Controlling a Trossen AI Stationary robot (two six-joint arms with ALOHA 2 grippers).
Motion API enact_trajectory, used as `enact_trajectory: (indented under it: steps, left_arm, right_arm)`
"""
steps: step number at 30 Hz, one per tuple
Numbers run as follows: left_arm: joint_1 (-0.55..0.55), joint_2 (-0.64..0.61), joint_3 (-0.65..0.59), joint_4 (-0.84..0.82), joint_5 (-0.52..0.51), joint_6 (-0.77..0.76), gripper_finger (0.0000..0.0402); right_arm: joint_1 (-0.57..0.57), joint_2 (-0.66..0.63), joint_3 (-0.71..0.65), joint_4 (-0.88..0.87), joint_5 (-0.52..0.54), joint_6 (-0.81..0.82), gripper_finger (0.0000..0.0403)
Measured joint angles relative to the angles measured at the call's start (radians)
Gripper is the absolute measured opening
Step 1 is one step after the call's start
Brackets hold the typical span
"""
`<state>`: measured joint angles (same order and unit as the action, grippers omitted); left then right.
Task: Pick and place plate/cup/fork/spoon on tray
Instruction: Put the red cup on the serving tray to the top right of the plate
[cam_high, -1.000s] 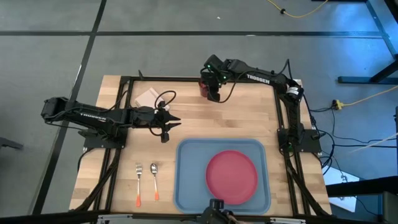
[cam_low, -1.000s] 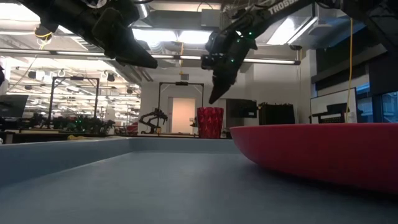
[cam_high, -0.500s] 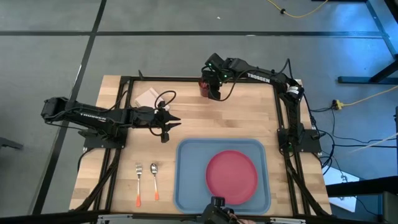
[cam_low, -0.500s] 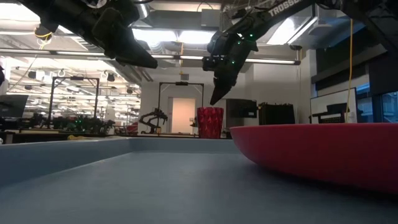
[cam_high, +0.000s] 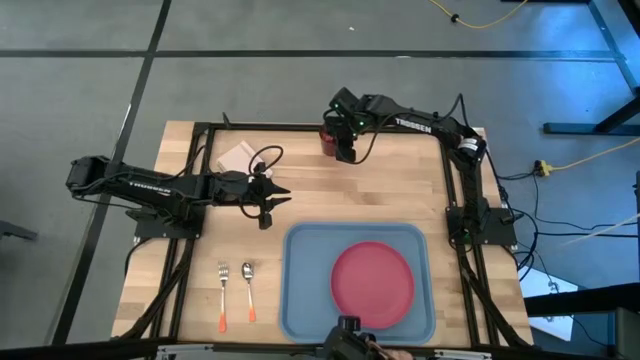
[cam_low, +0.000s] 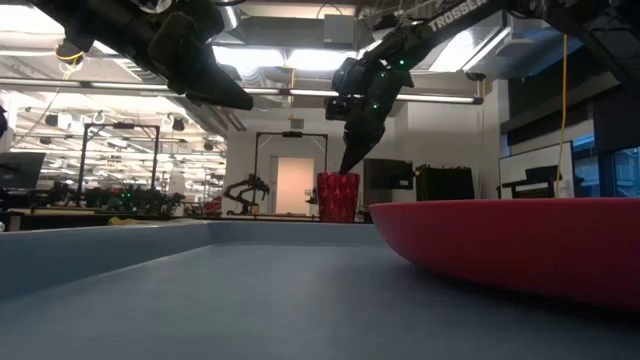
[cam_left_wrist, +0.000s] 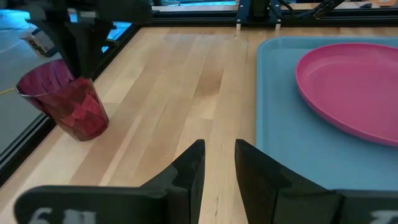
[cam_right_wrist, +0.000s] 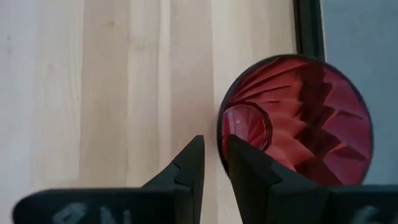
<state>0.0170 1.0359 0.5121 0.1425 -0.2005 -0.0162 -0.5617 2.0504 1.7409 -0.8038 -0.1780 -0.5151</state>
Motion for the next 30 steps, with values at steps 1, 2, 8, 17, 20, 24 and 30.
enact_trajectory:
  steps: [1, 2, 8, 17, 20, 24, 30]
  left_arm:
    - [0.000, 0.000, 0.000, 0.000, 0.000, 0.000, 0.0082]
    - [0.000, 0.000, 0.000, 0.000, 0.000, 0.000, 0.0082]
    - [0.000, 0.000, 0.000, 0.000, 0.000, 0.000, 0.0082]
    - [0.000, 0.000, 0.000, 0.000, 0.000, 0.000, 0.0082]
    - [0.000, 0.000, 0.000, 0.000, 0.000, 0.000, 0.0082]
    - [0.000, 0.000, 0.000, 0.000, 0.000, 0.000, 0.0082]
    - [0.000, 0.000, 0.000, 0.000, 0.000, 0.000, 0.0082]
  right_arm:
    - [-0.001, 0.005, 0.000, 0.000, 0.002, 0.000, 0.0073]
    - [-0.001, 0.011, 0.000, 0.000, 0.012, -0.001, 0.0073]
    - [-0.002, 0.046, 0.000, 0.013, 0.055, -0.005, 0.0073]
    - [0.010, 0.048, -0.001, 0.021, 0.124, 0.004, 0.0014]
    - [0.034, 0.048, 0.001, -0.022, 0.174, 0.002, 0.0013]
    - [0.089, 0.026, 0.002, -0.148, 0.202, 0.002, 0.0012]
    - [0.224, -0.072, 0.012, -0.310, 0.238, 0.015, 0.0012]
